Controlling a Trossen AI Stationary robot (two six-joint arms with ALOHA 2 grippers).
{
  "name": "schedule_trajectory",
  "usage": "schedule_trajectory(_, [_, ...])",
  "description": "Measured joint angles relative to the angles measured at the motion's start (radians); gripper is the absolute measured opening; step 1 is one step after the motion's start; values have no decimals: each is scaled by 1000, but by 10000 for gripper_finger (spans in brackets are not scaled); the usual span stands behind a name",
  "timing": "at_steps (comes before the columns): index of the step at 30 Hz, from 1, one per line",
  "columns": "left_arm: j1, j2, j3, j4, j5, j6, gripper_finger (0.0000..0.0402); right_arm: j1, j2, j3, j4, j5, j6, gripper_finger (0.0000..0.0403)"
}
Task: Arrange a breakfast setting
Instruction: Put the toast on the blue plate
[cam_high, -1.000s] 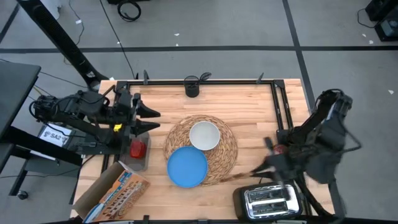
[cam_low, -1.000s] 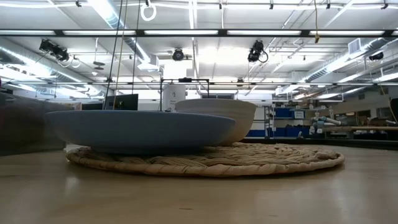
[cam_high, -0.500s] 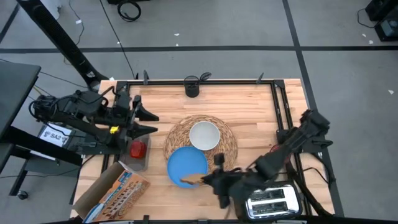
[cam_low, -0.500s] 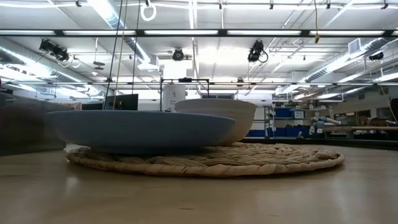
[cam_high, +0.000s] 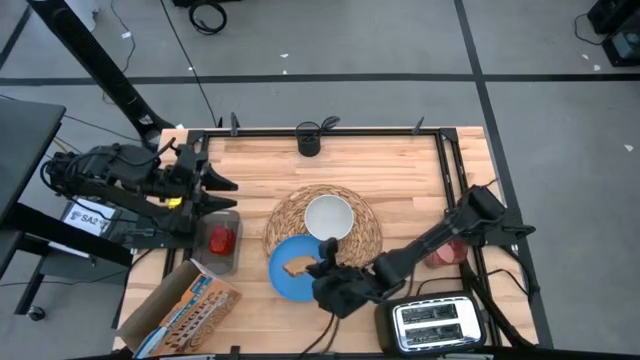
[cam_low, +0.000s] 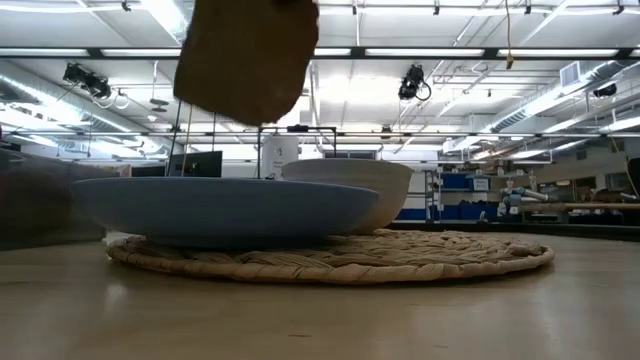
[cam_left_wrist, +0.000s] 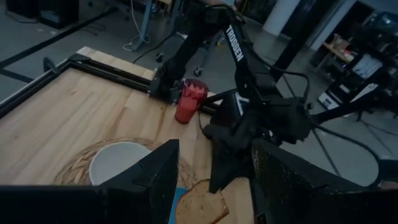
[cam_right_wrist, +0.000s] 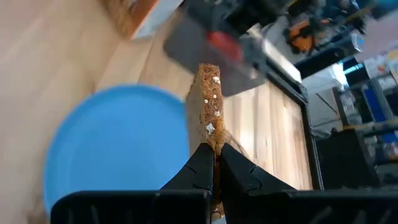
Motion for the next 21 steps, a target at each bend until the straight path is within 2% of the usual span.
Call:
schedule_trajectory(3, [0,0,0,-3,-1,8,208,-16,48,0,32,-41,-103,15])
schedule_trajectory(7, [0,0,0,-3,-3,8,208,-28,114,0,71,-38,-206,15])
schedule_trajectory(12, [0,0,0,-7,-3,7,208,-37,163,0,63,-14,-234,15])
schedule_trajectory(17, [0,3,0,-7,-3,8,208,-48,164,0,61,-76,-220,23])
schedule_trajectory(21, [0,2,0,-6,-3,7,208,-56,164,0,29,-133,-182,45])
